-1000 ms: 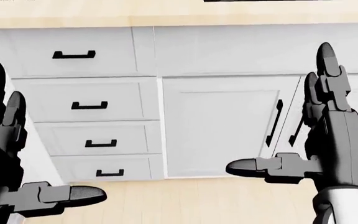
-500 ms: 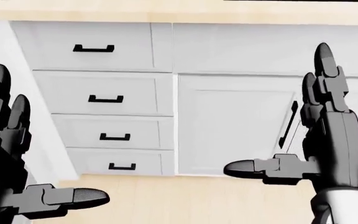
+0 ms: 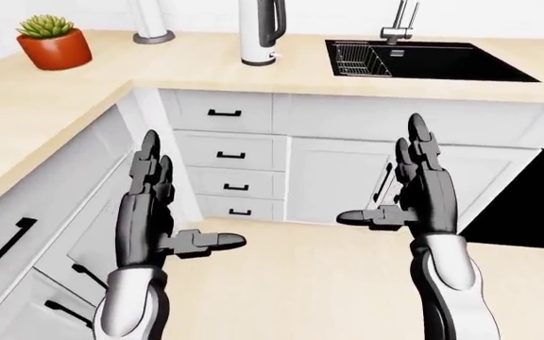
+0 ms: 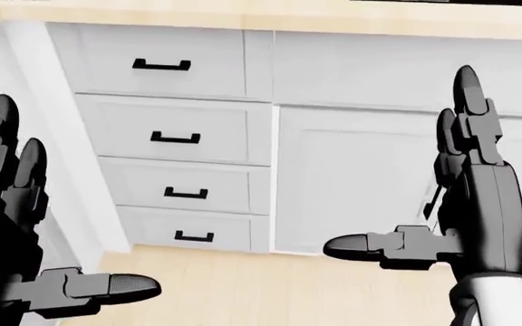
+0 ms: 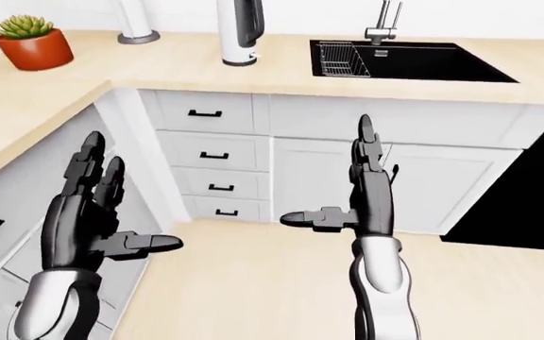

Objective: Press down the lever to turn on the electric kettle.

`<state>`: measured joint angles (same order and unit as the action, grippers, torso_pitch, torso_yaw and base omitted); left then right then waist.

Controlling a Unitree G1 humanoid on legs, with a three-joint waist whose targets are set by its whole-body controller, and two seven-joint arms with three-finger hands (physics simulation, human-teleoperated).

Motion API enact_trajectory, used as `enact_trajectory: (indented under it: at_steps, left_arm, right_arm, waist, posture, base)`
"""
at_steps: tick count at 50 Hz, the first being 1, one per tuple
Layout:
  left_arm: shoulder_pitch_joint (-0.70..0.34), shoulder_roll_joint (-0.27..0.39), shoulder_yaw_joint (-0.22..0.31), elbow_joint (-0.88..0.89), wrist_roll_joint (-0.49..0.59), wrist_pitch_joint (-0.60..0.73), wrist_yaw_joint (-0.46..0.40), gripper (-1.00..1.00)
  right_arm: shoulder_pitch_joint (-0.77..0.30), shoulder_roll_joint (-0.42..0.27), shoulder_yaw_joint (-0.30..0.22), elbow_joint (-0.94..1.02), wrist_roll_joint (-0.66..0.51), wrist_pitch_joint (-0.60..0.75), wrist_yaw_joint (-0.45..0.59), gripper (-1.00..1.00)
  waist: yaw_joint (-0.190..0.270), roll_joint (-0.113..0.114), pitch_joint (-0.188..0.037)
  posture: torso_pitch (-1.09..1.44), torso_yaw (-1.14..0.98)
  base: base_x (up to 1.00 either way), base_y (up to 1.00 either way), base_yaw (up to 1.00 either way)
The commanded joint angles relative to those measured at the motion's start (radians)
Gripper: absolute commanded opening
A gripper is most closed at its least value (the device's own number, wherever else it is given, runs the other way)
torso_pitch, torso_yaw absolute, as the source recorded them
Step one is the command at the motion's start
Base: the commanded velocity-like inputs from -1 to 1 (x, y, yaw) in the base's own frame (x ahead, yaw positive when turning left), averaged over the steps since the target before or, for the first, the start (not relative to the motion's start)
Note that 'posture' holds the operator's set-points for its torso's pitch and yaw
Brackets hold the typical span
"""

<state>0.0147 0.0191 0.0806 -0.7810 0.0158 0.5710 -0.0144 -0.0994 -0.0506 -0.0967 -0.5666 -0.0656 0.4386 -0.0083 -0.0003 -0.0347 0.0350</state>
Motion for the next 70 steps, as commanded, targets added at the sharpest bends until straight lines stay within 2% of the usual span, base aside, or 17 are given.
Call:
enact_trajectory:
  at_steps: [1, 5, 8, 14, 18, 20, 25, 34, 38, 47, 51, 52, 55, 61, 65, 67, 70]
  left_arm:
    - [-0.019, 0.006, 0.012, -0.046, 0.005, -0.035, 0.007, 1.0]
    - [-0.022, 0.006, 0.015, -0.055, 0.003, -0.027, 0.008, 1.0]
    - [-0.018, 0.006, 0.012, -0.053, 0.004, -0.032, 0.008, 1.0]
    - [-0.018, 0.005, 0.011, -0.057, 0.006, -0.028, 0.008, 1.0]
    - [-0.016, 0.005, 0.008, -0.06, 0.007, -0.028, 0.009, 1.0]
    - [-0.018, 0.005, 0.01, -0.056, 0.006, -0.03, 0.008, 1.0]
    - [-0.018, 0.005, 0.009, -0.056, 0.006, -0.031, 0.008, 1.0]
    - [-0.022, 0.007, 0.013, -0.042, 0.005, -0.039, 0.006, 1.0]
    - [-0.021, 0.007, 0.013, -0.04, 0.005, -0.041, 0.006, 1.0]
    - [-0.01, 0.004, 0.006, -0.042, 0.008, -0.047, 0.006, 1.0]
    - [-0.009, 0.004, 0.004, -0.046, 0.009, -0.045, 0.006, 1.0]
    - [-0.009, 0.003, 0.004, -0.042, 0.009, -0.048, 0.006, 1.0]
    - [-0.01, 0.004, 0.003, -0.045, 0.01, -0.044, 0.005, 1.0]
    - [-0.013, 0.004, 0.004, -0.045, 0.009, -0.041, 0.004, 1.0]
    - [-0.015, 0.005, 0.007, -0.041, 0.008, -0.043, 0.004, 1.0]
    - [-0.013, 0.004, 0.005, -0.045, 0.008, -0.043, 0.005, 1.0]
    - [-0.01, 0.003, 0.004, -0.048, 0.009, -0.042, 0.005, 1.0]
  right_arm:
    - [-0.027, 0.0, 0.012, -0.048, 0.003, -0.034, 0.004, 1.0]
    - [-0.022, 0.001, 0.014, -0.044, 0.003, -0.04, 0.003, 1.0]
    - [-0.024, 0.001, 0.013, -0.045, 0.004, -0.039, 0.004, 1.0]
    - [-0.03, 0.004, 0.02, -0.061, 0.036, -0.048, 0.021, 1.0]
    - [-0.029, 0.001, 0.016, -0.053, 0.029, -0.051, 0.013, 1.0]
    - [-0.028, 0.0, 0.017, -0.052, 0.023, -0.051, 0.011, 1.0]
    - [-0.028, -0.001, 0.016, -0.051, 0.017, -0.053, 0.01, 1.0]
    - [-0.029, -0.001, 0.015, -0.055, 0.009, -0.05, 0.009, 1.0]
    - [-0.03, -0.001, 0.016, -0.054, 0.006, -0.05, 0.009, 1.0]
    - [-0.028, 0.001, 0.016, -0.056, 0.003, -0.048, 0.009, 1.0]
    - [-0.027, 0.001, 0.018, -0.054, 0.001, -0.049, 0.009, 1.0]
    - [-0.027, 0.001, 0.017, -0.055, 0.001, -0.048, 0.009, 1.0]
    - [-0.027, 0.001, 0.018, -0.054, 0.0, -0.048, 0.01, 1.0]
    - [-0.026, 0.0, 0.018, -0.055, -0.001, -0.047, 0.012, 1.0]
    - [-0.027, 0.0, 0.017, -0.054, -0.004, -0.046, 0.013, 1.0]
    - [-0.028, -0.001, 0.017, -0.051, -0.004, -0.048, 0.013, 1.0]
    - [-0.028, -0.001, 0.017, -0.048, -0.005, -0.051, 0.014, 1.0]
  waist:
    - [0.007, 0.002, -0.015]
    - [0.005, 0.043, -0.005]
    - [0.001, 0.122, -0.023]
    - [0.001, 0.029, -0.02]
    - [0.003, 0.031, -0.044]
    - [0.004, 0.03, -0.01]
    - [-0.001, -0.008, 0.007]
    - [0.0, 0.043, 0.015]
    - [-0.005, 0.132, -0.003]
    - [0.021, 0.054, 0.002]
    - [0.026, -0.037, -0.023]
    - [0.01, -0.004, -0.006]
    - [-0.001, -0.018, 0.003]
    - [-0.012, 0.04, 0.012]
    - [-0.017, 0.12, -0.027]
    - [-0.006, 0.113, 0.002]
    - [0.009, 0.092, -0.009]
  posture:
    - [0.0, 0.0]
    - [0.0, 0.0]
    - [0.0, 0.0]
    - [0.0, 0.0]
    - [0.0, 0.0]
    - [0.0, 0.0]
    - [0.0, 0.0]
    - [0.0, 0.0]
    - [0.0, 0.0]
    - [0.0, 0.0]
    - [0.0, 0.0]
    - [0.0, 0.0]
    - [0.0, 0.0]
    - [0.0, 0.0]
    - [0.0, 0.0]
    - [0.0, 0.0]
    - [0.0, 0.0]
  base:
    - [0.0, 0.0, 0.12]
    - [0.0, 0.0, 0.11]
    - [0.0, 0.0, 0.11]
    - [0.0, 0.0, 0.0]
    - [0.02, 0.0, 0.0]
    - [0.12, 0.0, 0.0]
    - [0.17, 0.0, 0.0]
    - [0.28, 0.0, 0.0]
    - [0.35, 0.0, 0.0]
    - [0.35, 0.0, 0.0]
    - [0.35, 0.0, 0.0]
    - [0.34, 0.0, 0.0]
    - [0.36, 0.0, 0.0]
    - [0.35, 0.0, 0.0]
    - [0.34, 0.0, 0.0]
    - [0.32, 0.0, 0.0]
    - [0.32, 0.0, 0.0]
